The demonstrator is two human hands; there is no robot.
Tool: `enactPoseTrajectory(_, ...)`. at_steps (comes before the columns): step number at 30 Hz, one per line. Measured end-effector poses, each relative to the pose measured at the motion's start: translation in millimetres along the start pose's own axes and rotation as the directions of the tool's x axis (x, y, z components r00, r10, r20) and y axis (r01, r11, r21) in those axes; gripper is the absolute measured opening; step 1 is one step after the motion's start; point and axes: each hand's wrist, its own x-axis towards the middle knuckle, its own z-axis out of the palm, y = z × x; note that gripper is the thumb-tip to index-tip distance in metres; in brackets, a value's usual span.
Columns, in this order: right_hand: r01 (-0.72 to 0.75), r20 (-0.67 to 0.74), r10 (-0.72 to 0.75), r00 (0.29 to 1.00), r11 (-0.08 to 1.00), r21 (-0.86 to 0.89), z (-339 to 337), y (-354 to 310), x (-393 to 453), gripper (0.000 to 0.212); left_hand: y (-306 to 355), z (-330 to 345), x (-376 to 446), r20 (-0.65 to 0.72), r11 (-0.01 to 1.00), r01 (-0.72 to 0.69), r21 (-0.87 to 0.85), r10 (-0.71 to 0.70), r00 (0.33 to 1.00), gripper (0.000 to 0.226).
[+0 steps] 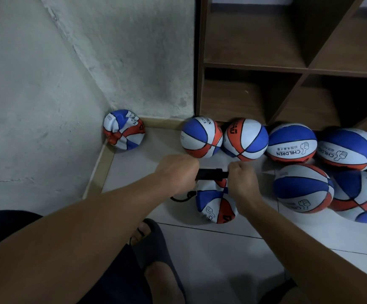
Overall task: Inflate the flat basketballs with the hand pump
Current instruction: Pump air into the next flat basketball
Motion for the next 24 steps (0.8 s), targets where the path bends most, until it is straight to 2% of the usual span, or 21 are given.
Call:
enactPoseTrajectory(6, 0.000, 0.034, 0.001, 0.999, 1.000, -0.029, 4, 1, -3, 0.028, -1, 3, 0, 0.014, 1.000, -0.029, 0.011, 0.029, 0.999, 0.016)
enactPoseTrajectory(11, -0.015, 0.087, 0.018, 0.996, 0.999, -0.035, -14, -9, 9, 0.025, -4, -3, 5, -0.069, 0.998, -0.052, -0.030, 0.050, 0.996, 0.026)
enactPoseTrajectory(14, -0.114, -0.003, 0.114, 0.993, 0.993, 0.024, -44, -10, 26, 0.013, -15, -7, 6, -0.072, 0.998, -0.029, -0.059, 0.025, 0.997, 0.036)
enactPoseTrajectory(17, -0.203, -0.072, 0.207, 0.976, 0.977, 0.056, -72, -7, 43, 0.009, -30, -5, 6, -0.062, 0.998, 0.018, -0.065, -0.022, 0.998, 0.040)
enactPoseTrajectory(20, -0.183, -0.083, 0.186, 0.979, 0.982, 0.047, -75, -1, 47, 0.007, -27, -3, 5, -0.046, 0.996, 0.021, -0.087, -0.025, 0.999, 0.041)
enactPoseTrajectory(23, -0.095, -0.067, 0.087, 0.994, 0.989, -0.116, -48, -1, 31, 0.021, -16, -3, 5, -0.028, 0.996, 0.006, -0.084, -0.008, 1.000, 0.035)
enactPoseTrajectory(24, -0.067, -0.076, 0.058, 0.995, 0.991, -0.117, -38, 0, 26, 0.021, -13, -4, 5, -0.031, 0.997, 0.006, -0.073, -0.009, 0.999, 0.031)
